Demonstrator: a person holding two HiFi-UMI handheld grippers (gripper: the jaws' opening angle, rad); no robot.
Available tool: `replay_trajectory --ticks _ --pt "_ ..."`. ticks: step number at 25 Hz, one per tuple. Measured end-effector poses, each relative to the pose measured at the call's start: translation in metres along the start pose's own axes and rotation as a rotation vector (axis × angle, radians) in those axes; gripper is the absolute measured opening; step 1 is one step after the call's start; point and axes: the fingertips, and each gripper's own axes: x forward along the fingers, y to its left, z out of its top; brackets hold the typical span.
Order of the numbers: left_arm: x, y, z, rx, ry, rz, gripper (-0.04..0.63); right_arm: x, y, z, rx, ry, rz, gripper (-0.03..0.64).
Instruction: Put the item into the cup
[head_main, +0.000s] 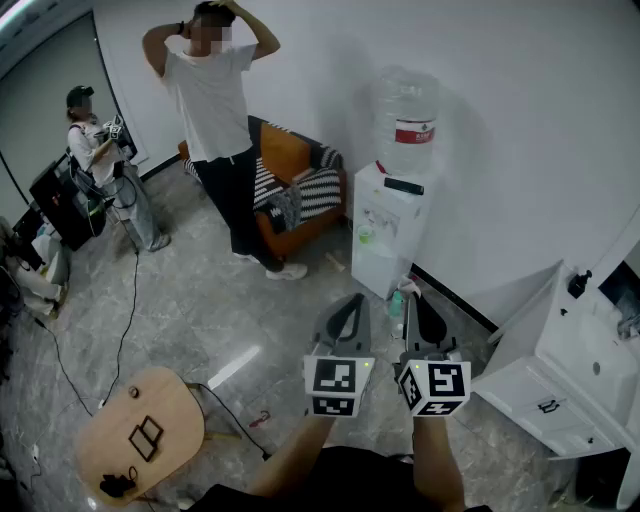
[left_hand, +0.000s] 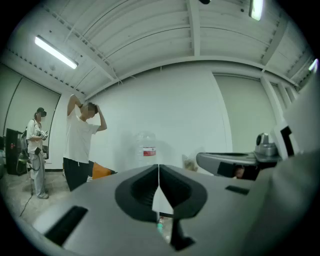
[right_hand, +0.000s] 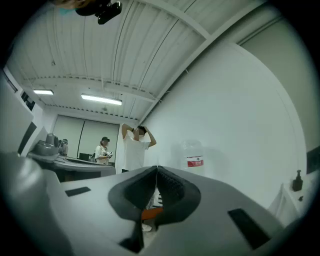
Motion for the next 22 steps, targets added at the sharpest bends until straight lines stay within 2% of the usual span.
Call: replay_trajectory --ticks 13,22 --pt "0.003 0.004 -0.006 -0.009 0.010 0.018 0.014 0.003 -0.002 -0.002 0.002 -0.011 0.017 0.011" --pt "-0.006 0.021 -0.021 -0.044 0.012 0.109 0.014 0.003 -0.012 -0.012 0.004 -0.007 0.039 0.011"
